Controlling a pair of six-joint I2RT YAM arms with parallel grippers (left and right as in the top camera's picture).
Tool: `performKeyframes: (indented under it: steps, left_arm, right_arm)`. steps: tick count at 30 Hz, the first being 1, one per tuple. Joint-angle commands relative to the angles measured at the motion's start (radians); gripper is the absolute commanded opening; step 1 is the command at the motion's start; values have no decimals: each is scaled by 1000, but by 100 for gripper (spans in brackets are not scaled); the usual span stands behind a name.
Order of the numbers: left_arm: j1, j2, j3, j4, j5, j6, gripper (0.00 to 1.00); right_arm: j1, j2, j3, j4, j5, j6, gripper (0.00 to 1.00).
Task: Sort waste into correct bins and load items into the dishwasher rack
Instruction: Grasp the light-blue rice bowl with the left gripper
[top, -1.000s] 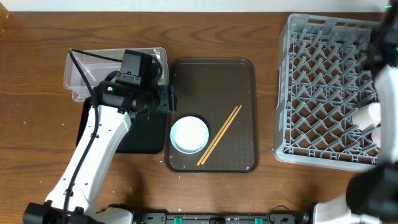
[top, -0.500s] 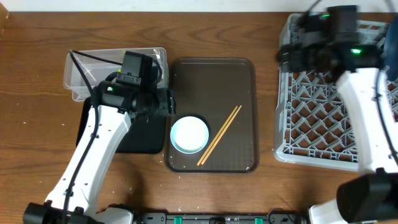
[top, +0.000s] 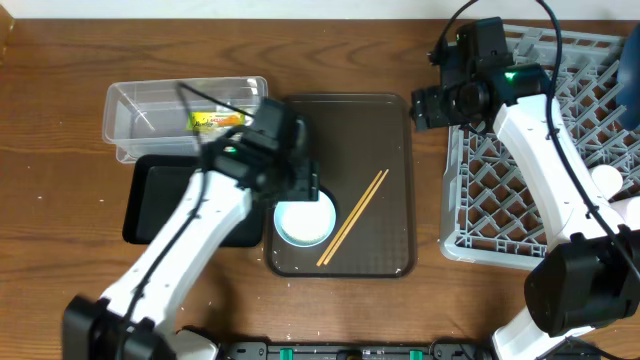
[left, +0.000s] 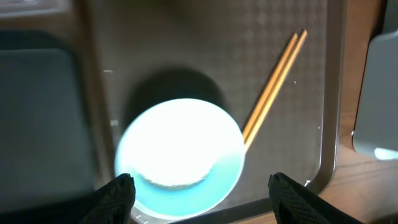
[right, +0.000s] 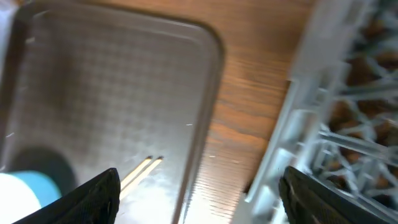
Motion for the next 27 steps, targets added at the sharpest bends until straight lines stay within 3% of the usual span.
performKeyframes:
  steps: [1,11,16,20,27]
  left_arm:
    - [-64,67,-15,29,-9,-29,72]
    - [-177,294,-15,65,-10,-92,61]
    - [-177,334,-15,90,-19,-92,27]
    - [-177,333,-15,109,-39,-92,8]
    - [-161,274,19,72,-40,-79,6]
  right_arm:
    - [-6,-2,-4,-4,93,48,81]
    - [-6,-2,-4,-11,93,47,83]
    - [-6,-2,-4,-11,93,47,83]
    - [-6,-2,-4,-18,93,47,83]
    - [-8,-2,-4,-25,94,47,83]
